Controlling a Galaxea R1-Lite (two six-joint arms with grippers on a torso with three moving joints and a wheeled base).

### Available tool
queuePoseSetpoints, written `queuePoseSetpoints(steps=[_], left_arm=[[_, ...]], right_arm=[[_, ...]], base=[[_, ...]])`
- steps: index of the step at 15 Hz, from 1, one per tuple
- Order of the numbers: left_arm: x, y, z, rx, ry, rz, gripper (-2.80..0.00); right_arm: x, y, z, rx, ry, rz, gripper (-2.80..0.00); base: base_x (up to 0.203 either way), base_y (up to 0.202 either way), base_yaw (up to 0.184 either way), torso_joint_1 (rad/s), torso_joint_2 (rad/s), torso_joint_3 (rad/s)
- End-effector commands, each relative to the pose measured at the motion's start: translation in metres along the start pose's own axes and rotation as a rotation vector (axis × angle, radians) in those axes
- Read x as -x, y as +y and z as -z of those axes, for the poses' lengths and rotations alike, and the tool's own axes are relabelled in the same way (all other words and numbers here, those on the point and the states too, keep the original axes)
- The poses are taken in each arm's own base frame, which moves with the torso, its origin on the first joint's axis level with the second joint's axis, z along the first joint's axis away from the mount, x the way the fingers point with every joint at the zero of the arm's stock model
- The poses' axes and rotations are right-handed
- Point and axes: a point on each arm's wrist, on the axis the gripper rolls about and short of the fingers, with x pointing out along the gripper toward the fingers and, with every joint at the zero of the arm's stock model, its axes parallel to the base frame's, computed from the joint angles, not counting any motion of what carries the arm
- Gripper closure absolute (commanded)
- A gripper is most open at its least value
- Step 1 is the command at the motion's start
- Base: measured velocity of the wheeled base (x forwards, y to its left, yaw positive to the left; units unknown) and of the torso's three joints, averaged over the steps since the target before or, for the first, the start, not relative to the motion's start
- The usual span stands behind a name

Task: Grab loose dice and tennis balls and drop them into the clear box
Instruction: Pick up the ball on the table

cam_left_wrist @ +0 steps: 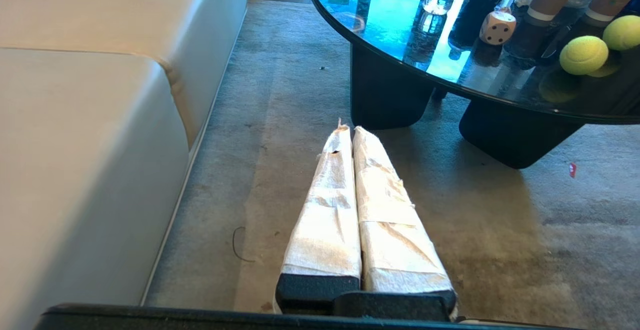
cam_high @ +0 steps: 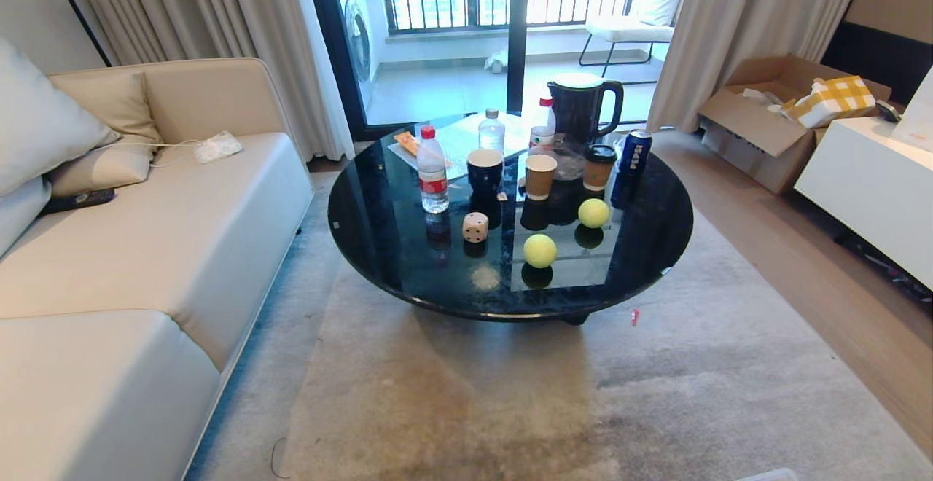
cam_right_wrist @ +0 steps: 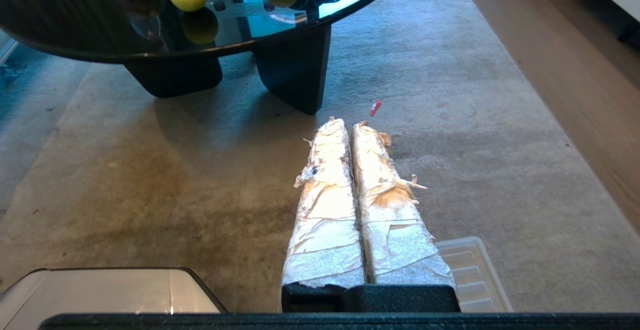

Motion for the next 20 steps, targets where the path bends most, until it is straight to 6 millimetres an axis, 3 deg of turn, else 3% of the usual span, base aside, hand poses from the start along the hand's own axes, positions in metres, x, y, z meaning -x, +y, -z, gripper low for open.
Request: queuePoseSetpoints(steps=[1, 20], left_arm=[[0.0, 0.0, 0.0, -0.001, 0.0, 0.001, 0.0], [0.0, -0.0001, 0.0, -0.025, 0.0, 0.005, 0.0]], right_arm=[[-0.0001, 0.0, 0.0001, 0.0, 0.003, 0.0, 0.0], [-0.0001, 0.0, 0.0001, 0.0, 0.003, 0.0, 0.0]], base=[[0.184, 0.0, -0.002, 0.006, 0.0, 0.003], [0.181, 0.0, -0.001, 0.002, 0.0, 0.002]])
